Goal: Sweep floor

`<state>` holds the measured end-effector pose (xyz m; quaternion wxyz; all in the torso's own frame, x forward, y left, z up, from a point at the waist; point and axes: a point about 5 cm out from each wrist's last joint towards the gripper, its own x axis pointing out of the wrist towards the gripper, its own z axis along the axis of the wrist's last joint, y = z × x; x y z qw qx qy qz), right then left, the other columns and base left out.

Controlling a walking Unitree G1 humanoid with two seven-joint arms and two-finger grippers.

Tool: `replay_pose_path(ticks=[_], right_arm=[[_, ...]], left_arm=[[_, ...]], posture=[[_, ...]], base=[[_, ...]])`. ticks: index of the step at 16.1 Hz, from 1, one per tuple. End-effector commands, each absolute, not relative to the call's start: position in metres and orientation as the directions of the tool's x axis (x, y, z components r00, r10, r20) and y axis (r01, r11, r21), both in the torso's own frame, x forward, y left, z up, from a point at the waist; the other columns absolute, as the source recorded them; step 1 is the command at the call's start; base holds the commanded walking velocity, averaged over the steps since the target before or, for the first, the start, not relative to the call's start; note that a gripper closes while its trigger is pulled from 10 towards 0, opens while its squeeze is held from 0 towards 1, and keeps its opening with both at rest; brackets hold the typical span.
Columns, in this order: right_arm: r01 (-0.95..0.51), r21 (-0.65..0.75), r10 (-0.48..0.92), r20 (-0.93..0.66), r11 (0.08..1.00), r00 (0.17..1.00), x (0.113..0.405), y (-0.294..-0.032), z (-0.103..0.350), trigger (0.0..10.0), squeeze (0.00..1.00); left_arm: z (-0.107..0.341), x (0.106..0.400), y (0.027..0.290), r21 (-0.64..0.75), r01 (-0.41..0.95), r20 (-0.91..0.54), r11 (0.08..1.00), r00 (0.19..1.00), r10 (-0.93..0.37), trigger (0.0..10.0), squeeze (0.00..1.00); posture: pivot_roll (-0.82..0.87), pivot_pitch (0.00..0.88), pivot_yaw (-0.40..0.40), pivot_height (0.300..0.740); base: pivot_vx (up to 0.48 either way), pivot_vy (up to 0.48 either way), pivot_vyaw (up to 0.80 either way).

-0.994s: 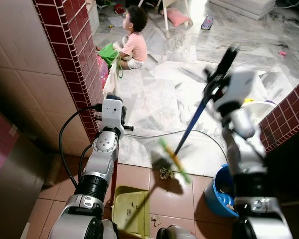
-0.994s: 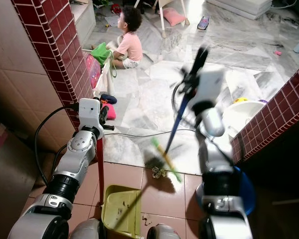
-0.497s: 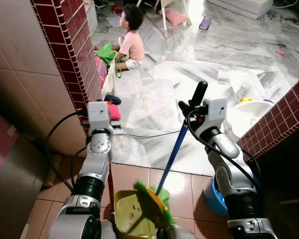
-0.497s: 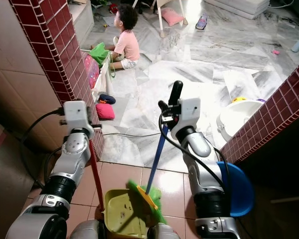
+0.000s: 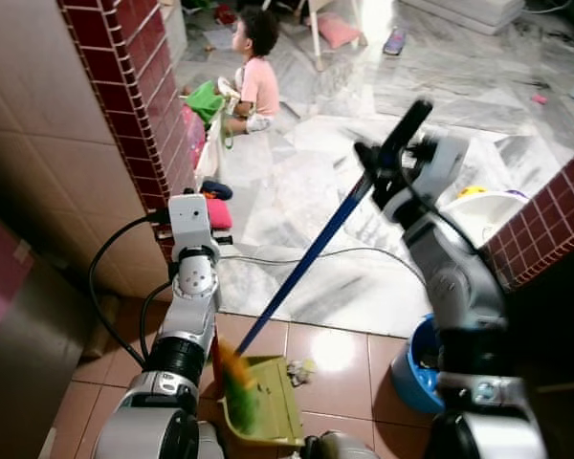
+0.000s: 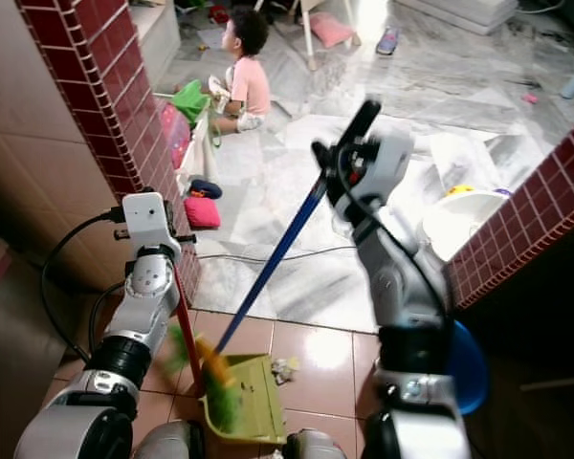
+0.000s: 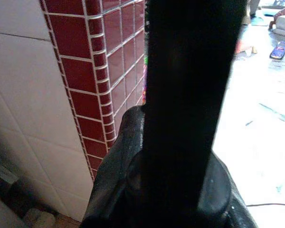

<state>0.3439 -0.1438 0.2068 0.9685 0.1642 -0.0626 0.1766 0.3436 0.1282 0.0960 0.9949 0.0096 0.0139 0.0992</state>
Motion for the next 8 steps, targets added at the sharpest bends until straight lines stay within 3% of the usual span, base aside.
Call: replay_pose_path(ticks=[1,5,8], right_arm=[[-0.348,0.216,0.282,0.286,0.912,0.916,0.346,-0.156,0.233,10.0,0.0],[-0.284,0.07,0.245,0.341,0.956,0.907,0.348,-0.169,0.249,10.0,0.0],[-0.275,0.022,0.255,0.31,0.961,0.916,0.346,-0.166,0.233,10.0,0.0]], left_arm=[[0.102,0.347,0.125,0.031,-0.189,0.006,0.981,0.982,0.189,10.0,0.0],[0.103,0.348,0.126,0.038,-0.192,0.014,0.981,0.981,0.191,10.0,0.0],[0.104,0.348,0.125,0.063,-0.184,0.029,0.981,0.983,0.182,10.0,0.0]], posture=[[-0.12,0.064,-0.042,0.74],[-0.12,0.063,-0.044,0.74],[-0.12,0.067,-0.043,0.74]], base=[[0.0,0.0,0.0],[0.0,0.0,0.0],[0.0,0.0,0.0]])
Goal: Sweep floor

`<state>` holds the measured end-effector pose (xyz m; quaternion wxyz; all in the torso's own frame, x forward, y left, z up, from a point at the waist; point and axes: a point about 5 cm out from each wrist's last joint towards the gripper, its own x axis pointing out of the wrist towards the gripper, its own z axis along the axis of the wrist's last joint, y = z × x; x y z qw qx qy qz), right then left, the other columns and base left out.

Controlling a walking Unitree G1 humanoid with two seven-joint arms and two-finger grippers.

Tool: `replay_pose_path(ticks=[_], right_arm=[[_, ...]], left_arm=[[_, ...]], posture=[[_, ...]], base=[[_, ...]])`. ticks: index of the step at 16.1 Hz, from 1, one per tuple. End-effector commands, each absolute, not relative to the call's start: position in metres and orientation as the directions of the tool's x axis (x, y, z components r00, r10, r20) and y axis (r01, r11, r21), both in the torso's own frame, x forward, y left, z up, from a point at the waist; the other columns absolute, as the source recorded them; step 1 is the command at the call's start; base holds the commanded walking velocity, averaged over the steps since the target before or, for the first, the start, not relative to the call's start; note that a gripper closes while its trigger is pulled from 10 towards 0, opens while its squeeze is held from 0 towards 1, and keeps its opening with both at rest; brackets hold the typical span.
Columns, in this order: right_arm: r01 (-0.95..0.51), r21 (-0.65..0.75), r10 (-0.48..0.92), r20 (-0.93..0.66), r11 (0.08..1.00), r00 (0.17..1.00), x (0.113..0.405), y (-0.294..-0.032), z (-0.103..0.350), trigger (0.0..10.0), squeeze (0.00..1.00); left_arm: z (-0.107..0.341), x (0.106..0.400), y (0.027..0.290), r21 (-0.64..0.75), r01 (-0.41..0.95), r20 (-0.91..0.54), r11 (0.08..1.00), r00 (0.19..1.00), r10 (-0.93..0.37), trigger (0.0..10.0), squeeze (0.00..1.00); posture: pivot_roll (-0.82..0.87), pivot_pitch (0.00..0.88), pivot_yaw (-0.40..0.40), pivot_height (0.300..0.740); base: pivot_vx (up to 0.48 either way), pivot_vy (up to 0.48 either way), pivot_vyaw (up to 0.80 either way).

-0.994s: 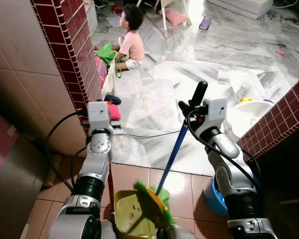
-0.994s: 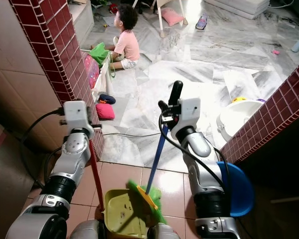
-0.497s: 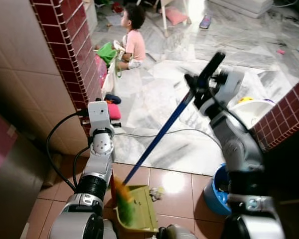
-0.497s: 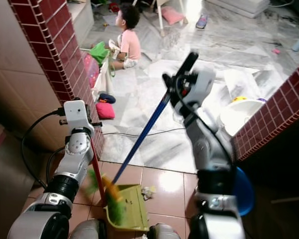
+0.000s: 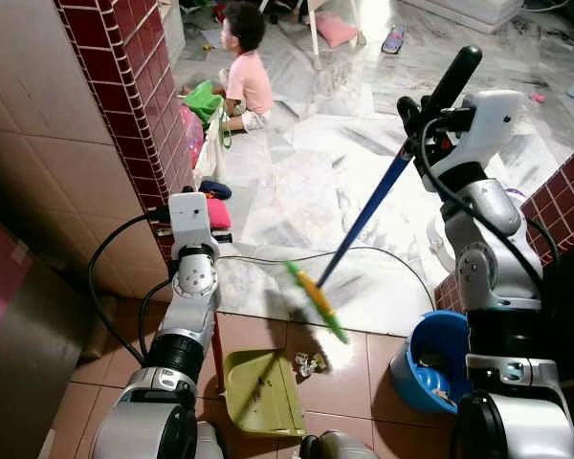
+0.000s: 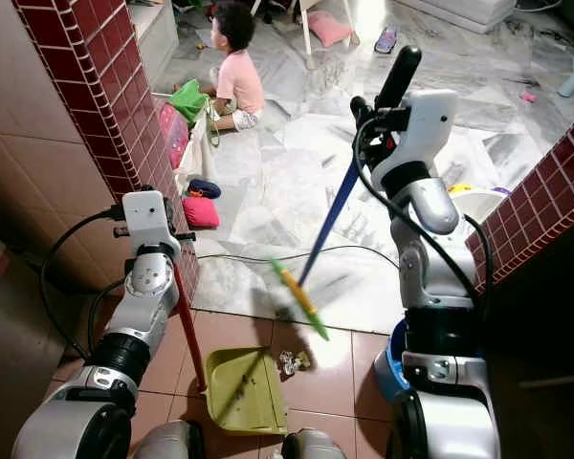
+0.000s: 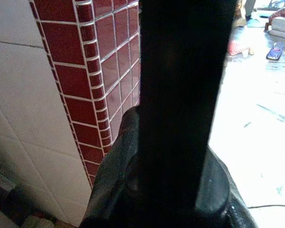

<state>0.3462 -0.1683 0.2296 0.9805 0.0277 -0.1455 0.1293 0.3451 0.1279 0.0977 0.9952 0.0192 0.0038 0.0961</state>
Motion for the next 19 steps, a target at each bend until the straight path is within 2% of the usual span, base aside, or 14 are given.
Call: replay_pose_path(ticks=[1,4,6,7,11,12,13,16,19], right_arm=[[-0.283,-0.018,0.276,0.298,0.959,0.914,0.343,-0.163,0.227,10.0,0.0],[-0.294,-0.132,0.32,0.258,0.947,0.912,0.337,-0.157,0.207,10.0,0.0],[-0.297,-0.16,0.325,0.196,0.941,0.925,0.333,-0.154,0.188,10.0,0.0],[-0.326,-0.141,0.343,0.123,0.935,0.931,0.329,-0.145,0.173,10.0,0.0],[-0.37,-0.005,0.369,0.087,0.929,0.925,0.323,-0.131,0.163,10.0,0.0],[-0.373,0.059,0.367,0.095,0.926,0.925,0.323,-0.13,0.165,10.0,0.0],[-0.373,0.059,0.367,0.095,0.926,0.925,0.323,-0.13,0.165,10.0,0.0],[-0.401,0.228,0.365,0.185,0.887,0.912,0.328,-0.133,0.189,10.0,0.0],[-0.422,0.238,0.373,0.225,0.875,0.9,0.335,-0.136,0.206,10.0,0.0]], left_arm=[[0.105,0.348,0.125,0.067,-0.182,0.039,0.981,0.983,0.179,10.0,0.0],[0.112,0.347,0.128,0.017,-0.192,0.093,0.981,0.977,0.189,10.0,0.0],[0.114,0.348,0.128,0.017,-0.19,0.099,0.982,0.977,0.188,10.0,0.0],[0.116,0.349,0.129,0.006,-0.196,0.102,0.981,0.976,0.194,10.0,0.0],[0.115,0.349,0.128,0.009,-0.189,0.099,0.982,0.977,0.187,10.0,0.0],[0.114,0.349,0.127,0.012,-0.187,0.095,0.982,0.978,0.186,10.0,0.0],[0.114,0.349,0.127,0.012,-0.187,0.095,0.982,0.978,0.186,10.0,0.0],[0.111,0.349,0.124,0.014,-0.176,0.081,0.984,0.981,0.174,10.0,0.0],[0.11,0.349,0.123,-0.004,-0.176,0.076,0.984,0.981,0.176,10.0,0.0]], posture=[[-0.12,0.067,-0.043,0.74],[-0.12,0.069,-0.042,0.74],[-0.12,0.069,-0.042,0.74],[-0.12,0.07,-0.043,0.74],[-0.12,0.068,-0.043,0.74],[-0.12,0.067,-0.044,0.74],[-0.12,0.067,-0.044,0.74],[-0.13,0.063,-0.044,0.74],[-0.13,0.061,-0.045,0.74]], base=[[0.0,0.0,0.0],[0.0,0.0,0.0],[0.0,0.0,0.0],[0.0,0.0,0.0],[0.0,0.0,0.0],[0.0,0.0,0.0],[0.0,0.0,0.0],[0.0,0.0,0.0],[0.0,0.0,0.0]])
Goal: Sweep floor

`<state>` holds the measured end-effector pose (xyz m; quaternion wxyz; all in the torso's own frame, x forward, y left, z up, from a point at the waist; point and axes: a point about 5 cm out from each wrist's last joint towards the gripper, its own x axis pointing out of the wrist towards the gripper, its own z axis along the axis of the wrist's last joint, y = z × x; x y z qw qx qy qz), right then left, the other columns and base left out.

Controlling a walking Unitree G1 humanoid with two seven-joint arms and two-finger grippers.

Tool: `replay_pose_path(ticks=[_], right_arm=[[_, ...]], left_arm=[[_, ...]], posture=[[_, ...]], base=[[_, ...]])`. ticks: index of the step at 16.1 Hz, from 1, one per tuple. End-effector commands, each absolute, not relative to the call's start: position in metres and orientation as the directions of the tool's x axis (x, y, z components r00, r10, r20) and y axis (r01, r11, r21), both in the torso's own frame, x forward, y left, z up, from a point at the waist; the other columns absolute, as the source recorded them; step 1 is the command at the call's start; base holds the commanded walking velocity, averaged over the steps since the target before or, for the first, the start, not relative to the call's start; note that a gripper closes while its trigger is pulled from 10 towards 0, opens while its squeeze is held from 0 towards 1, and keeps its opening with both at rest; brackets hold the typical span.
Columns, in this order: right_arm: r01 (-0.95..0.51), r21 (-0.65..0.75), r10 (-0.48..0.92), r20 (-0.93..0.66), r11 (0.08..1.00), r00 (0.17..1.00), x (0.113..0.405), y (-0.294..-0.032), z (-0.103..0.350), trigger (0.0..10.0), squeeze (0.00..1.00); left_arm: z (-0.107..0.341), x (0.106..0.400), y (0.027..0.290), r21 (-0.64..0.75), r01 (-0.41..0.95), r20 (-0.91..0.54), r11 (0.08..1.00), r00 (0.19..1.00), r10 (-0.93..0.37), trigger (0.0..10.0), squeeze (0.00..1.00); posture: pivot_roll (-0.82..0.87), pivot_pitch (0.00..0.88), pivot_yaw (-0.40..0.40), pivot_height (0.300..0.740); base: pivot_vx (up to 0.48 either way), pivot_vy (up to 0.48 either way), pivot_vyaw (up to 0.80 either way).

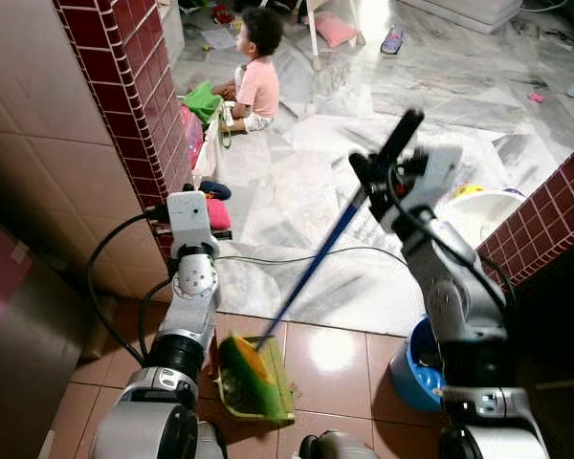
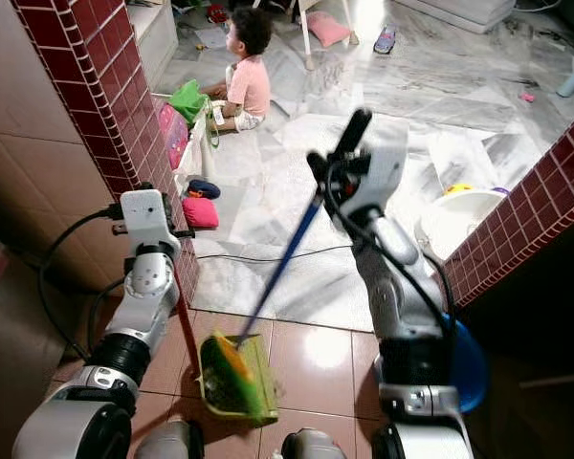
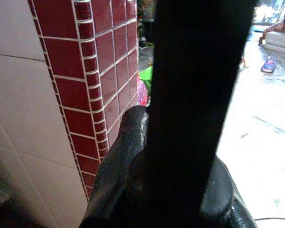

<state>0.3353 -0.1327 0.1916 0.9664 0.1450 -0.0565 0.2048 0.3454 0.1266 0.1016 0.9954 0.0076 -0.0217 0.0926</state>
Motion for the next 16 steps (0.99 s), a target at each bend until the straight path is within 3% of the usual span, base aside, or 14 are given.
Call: replay_pose_path(ticks=[1,3,5,8,11,16], right_arm=[[-0.431,0.223,0.382,0.23,0.875,0.895,0.335,-0.137,0.21,10.0,0.0],[-0.432,0.197,0.386,0.231,0.88,0.893,0.338,-0.141,0.216,10.0,0.0],[-0.404,0.118,0.367,0.251,0.907,0.896,0.34,-0.148,0.222,10.0,0.0],[-0.18,-0.132,0.217,0.361,0.975,0.907,0.345,-0.173,0.244,10.0,0.0],[-0.066,-0.12,0.108,0.386,0.991,0.916,0.35,-0.193,0.251,10.0,0.0],[-0.06,-0.142,0.107,0.353,0.988,0.93,0.353,-0.197,0.238,10.0,0.0]], left_arm=[[0.112,0.35,0.124,-0.025,-0.177,0.084,0.984,0.98,0.179,10.0,0.0],[0.131,0.354,0.128,-0.125,-0.147,0.179,0.981,0.969,0.168,10.0,0.0],[0.135,0.359,0.133,-0.211,-0.147,0.161,0.966,0.97,0.183,10.0,0.0],[0.144,0.365,0.142,-0.238,-0.12,0.176,0.964,0.971,0.164,10.0,0.0],[0.151,0.369,0.153,-0.299,-0.127,0.18,0.946,0.966,0.186,10.0,0.0],[0.175,0.37,0.164,-0.342,-0.082,0.26,0.936,0.949,0.178,10.0,0.0]], posture=[[-0.13,0.061,-0.045,0.74],[-0.14,0.052,-0.046,0.74],[-0.13,0.049,-0.048,0.74],[-0.14,0.047,-0.047,0.74],[-0.13,0.046,-0.049,0.74],[-0.13,0.044,-0.052,0.74]], base=[[0.0,0.0,0.0],[0.0,0.0,0.0],[0.0,0.0,0.0],[0.0,0.0,0.0],[0.0,0.0,0.0],[0.0,0.0,0.0]])
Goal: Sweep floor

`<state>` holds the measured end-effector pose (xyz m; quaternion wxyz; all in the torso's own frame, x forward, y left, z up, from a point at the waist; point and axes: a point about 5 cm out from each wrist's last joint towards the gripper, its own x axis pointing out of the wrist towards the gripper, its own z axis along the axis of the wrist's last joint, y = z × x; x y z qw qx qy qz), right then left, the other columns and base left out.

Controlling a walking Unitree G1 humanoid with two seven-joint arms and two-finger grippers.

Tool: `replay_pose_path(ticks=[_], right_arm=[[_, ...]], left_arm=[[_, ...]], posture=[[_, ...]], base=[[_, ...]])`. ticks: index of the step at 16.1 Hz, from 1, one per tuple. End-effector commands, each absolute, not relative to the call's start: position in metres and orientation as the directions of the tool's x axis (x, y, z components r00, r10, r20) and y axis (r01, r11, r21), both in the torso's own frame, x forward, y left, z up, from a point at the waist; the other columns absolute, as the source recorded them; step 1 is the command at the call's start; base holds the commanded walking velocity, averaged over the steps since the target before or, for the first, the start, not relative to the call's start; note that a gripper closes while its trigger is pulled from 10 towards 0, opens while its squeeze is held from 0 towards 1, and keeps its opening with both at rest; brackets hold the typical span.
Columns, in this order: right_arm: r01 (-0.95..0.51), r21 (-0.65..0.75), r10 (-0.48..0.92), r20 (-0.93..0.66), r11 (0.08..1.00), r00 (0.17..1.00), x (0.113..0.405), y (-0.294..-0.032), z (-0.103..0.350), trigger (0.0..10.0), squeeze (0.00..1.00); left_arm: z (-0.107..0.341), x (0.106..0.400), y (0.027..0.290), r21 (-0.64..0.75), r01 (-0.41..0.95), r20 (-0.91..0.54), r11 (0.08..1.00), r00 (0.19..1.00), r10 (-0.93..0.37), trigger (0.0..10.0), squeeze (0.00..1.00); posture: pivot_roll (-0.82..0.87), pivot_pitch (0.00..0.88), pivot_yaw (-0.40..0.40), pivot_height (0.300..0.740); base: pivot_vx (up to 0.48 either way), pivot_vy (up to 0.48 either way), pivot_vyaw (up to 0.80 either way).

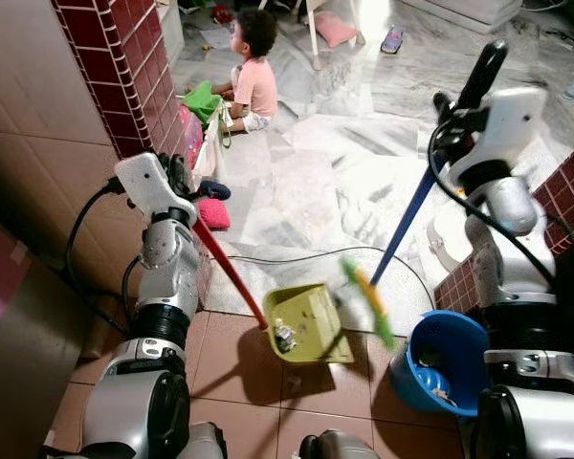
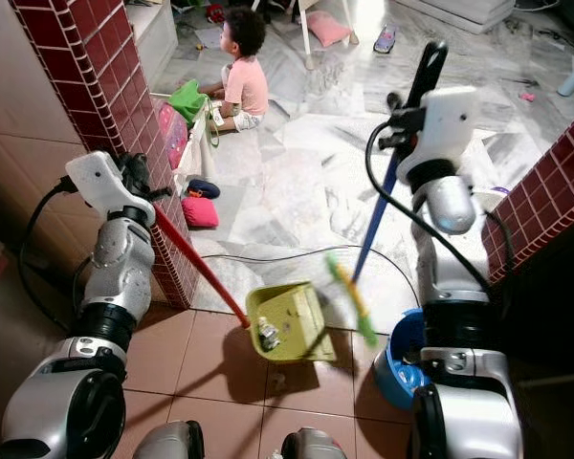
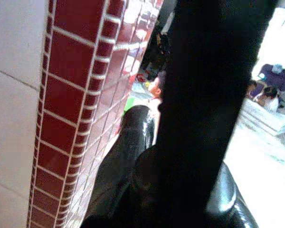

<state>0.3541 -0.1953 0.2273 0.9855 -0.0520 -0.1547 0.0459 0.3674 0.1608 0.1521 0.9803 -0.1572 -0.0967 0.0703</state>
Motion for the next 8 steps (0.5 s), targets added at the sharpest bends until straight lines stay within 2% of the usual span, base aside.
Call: replay_pose_path(ticks=[1,3,6,8], right_arm=[[-0.121,-0.124,0.153,0.298,0.985,0.942,0.354,-0.193,0.228,10.0,0.0],[-0.155,-0.135,0.186,0.261,0.979,0.947,0.354,-0.19,0.219,10.0,0.0],[-0.134,-0.104,0.153,0.202,0.986,0.967,0.35,-0.187,0.197,10.0,0.0],[-0.131,-0.028,0.134,0.14,0.991,0.981,0.343,-0.178,0.171,10.0,0.0]], left_arm=[[0.183,0.367,0.167,-0.338,-0.068,0.289,0.939,0.942,0.172,10.0,0.0],[0.188,0.36,0.172,-0.332,-0.061,0.308,0.941,0.936,0.17,10.0,0.0],[0.171,0.341,0.176,-0.223,-0.108,0.255,0.969,0.953,0.165,10.0,0.0],[0.165,0.329,0.178,-0.254,-0.093,0.238,0.963,0.959,0.155,10.0,0.0]], posture=[[-0.12,0.046,-0.047,0.74],[-0.12,0.046,-0.044,0.74],[-0.09,0.047,-0.043,0.74],[-0.06,0.044,-0.056,0.74]], base=[[0.0,0.0,0.0],[0.0,0.0,0.0],[0.0,0.0,0.0],[0.0,0.0,0.0]])
